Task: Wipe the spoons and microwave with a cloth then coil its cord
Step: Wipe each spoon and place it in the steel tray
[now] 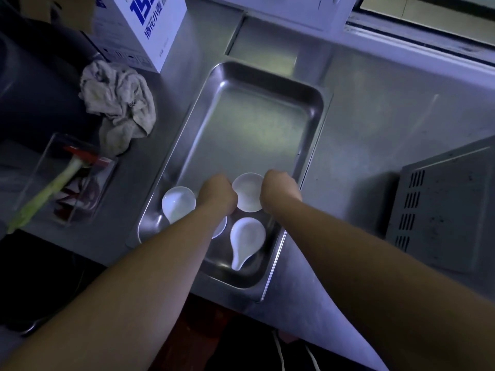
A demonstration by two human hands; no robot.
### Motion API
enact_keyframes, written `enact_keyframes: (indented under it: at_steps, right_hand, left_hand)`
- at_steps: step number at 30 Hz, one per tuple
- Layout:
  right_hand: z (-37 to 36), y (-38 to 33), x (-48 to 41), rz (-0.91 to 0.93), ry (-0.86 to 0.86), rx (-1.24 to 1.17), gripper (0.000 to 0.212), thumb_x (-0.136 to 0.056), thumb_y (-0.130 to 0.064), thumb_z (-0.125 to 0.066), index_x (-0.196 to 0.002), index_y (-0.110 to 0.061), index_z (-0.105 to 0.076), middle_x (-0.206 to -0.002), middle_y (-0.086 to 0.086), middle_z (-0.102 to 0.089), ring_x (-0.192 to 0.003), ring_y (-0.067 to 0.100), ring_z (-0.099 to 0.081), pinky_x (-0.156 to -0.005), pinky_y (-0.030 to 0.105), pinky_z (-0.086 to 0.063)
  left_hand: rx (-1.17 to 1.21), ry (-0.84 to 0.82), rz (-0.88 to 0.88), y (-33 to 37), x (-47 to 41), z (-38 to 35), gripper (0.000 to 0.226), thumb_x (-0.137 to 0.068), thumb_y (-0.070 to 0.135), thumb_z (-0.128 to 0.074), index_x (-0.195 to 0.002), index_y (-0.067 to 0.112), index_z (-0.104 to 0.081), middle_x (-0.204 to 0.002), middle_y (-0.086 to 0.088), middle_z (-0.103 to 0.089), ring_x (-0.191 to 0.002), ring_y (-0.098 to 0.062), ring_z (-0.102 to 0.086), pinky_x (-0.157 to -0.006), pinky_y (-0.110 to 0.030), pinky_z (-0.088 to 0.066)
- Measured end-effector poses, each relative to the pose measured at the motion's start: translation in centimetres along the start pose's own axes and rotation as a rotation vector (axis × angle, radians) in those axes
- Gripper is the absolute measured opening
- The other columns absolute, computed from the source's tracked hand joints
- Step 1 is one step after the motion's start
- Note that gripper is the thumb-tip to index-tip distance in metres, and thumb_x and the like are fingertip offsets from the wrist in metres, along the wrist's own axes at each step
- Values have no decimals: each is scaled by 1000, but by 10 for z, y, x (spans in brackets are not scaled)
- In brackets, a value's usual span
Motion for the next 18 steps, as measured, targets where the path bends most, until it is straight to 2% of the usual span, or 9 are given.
enact_keyframes:
  at_steps: [8, 11, 13, 15, 18]
  right_hand:
    - [-3, -5, -4, -5, -10, 35, 30, -92, -4, -61, -122, -7, -65, -124, 14, -68, -115, 35, -67, -89, 39, -55]
    - [1, -4, 2, -4, 19, -1, 29, -93, -8, -61, -121, -9, -63, -121, 12, -68, -112, 35, -67, -83, 39, -54]
    - [5, -2, 9, -1, 57, -53, 30, -94, -10, -58, -124, -10, -56, -121, 11, -66, -111, 36, -65, -76, 38, -48]
    - [10, -2, 19, 19, 99, -67, 29, -95, -14, -55, -124, -12, -51, -121, 11, -62, -108, 36, -65, -73, 37, -44]
    - [16, 1, 33, 57, 141, -44, 23, -97, -18, -50, -120, -13, -48, -121, 11, -57, -105, 35, -62, -71, 38, -42]
  left_hand:
    - [-76, -3, 0, -1, -4, -4, 16, -79, 0, -58, -85, 10, -68, -87, -11, -71, -87, -36, -68, -66, -32, -45]
    - [-80, 12, -12, 1, 4, 0, 9, -78, 3, -57, -75, 11, -57, -83, -17, -67, -89, -37, -68, -52, -32, -36]
    - [-83, 34, -27, 5, 13, 6, 11, -78, 4, -57, -73, 13, -52, -79, -17, -64, -88, -38, -67, -48, -31, -31]
    - [-78, 53, -56, 13, 24, 12, 6, -81, 7, -58, -83, 13, -57, -82, -12, -64, -88, -38, -66, -56, -32, -37]
    - [-82, 77, -105, 25, 42, 16, 25, -86, 13, -58, -110, 14, -63, -108, -9, -69, -100, -35, -64, -75, -35, -49]
Point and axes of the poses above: each hand's wrist, its own x-axis away from the middle knuckle, its own z-axis out of the back of the hand, y = z × x, the point moved 5 cm from there along -x, towards the middle knuckle
